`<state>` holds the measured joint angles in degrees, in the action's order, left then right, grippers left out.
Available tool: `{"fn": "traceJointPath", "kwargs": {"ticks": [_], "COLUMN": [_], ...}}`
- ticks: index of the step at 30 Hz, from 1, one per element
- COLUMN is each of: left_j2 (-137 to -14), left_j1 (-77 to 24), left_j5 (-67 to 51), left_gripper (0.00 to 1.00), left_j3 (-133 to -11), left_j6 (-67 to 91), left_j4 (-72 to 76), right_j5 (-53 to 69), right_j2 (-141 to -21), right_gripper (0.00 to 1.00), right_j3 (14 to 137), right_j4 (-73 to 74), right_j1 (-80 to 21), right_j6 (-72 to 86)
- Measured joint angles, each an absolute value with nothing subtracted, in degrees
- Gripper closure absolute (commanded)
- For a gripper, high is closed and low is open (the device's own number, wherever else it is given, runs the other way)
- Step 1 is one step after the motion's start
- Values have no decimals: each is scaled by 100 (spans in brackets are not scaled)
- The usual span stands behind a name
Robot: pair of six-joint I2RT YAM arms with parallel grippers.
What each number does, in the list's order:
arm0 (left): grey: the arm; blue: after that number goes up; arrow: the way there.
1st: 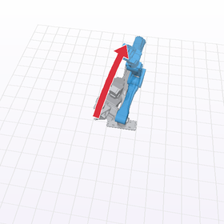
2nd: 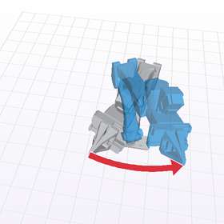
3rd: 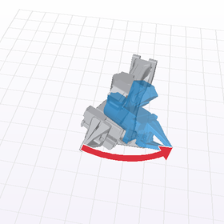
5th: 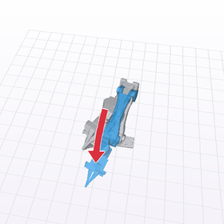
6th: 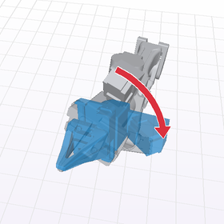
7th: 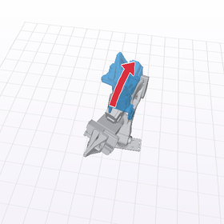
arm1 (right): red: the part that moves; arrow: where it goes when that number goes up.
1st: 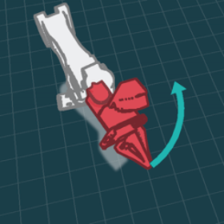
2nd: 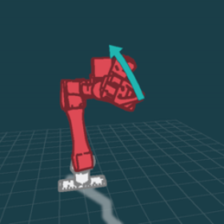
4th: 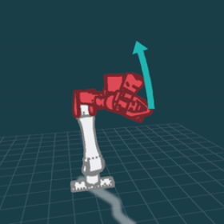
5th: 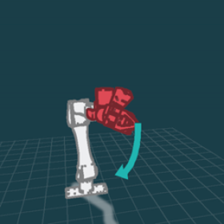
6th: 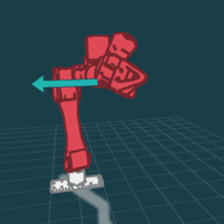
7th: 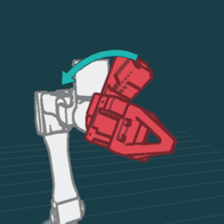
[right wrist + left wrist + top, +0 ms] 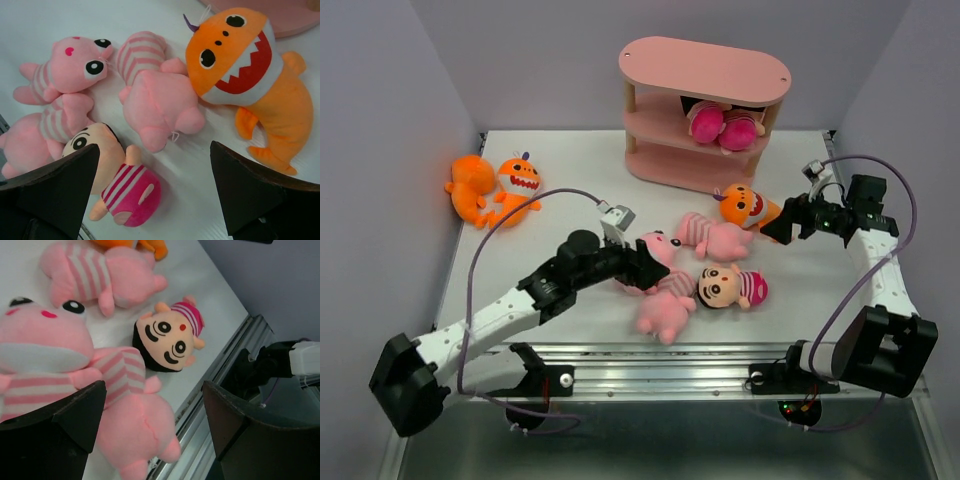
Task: Place and organize the stuffed toys onto the shelf
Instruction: Grab a stuffed toy with the left arm
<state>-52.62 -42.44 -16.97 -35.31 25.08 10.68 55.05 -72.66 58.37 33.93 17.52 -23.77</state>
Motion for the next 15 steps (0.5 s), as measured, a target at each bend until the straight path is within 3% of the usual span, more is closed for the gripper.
{"fn": "traceJointPath", "kwargs": {"ticks": [5, 11, 15], "left_j2": [-6781, -9000, -10263], "left_j1": [-5391, -6401, -6624], "left_j5": [-939, 239, 840], "left_gripper": [13, 15, 27], "left_j3": [-4171, -5994, -7323], "left_j6": [3146, 3601, 3763], "left_j4": [1225, 840, -5], "right_j5": [5629, 5756, 5876], "right_j2": [-7054, -6853, -6836], "right_gripper": [4, 3, 3], "right_j3": [5671, 5533, 5533], "right_j4": [3474, 3817, 3975], "right_j1": [1715, 1715, 1717], "right_j6": [-2639, -3089, -3260]}}
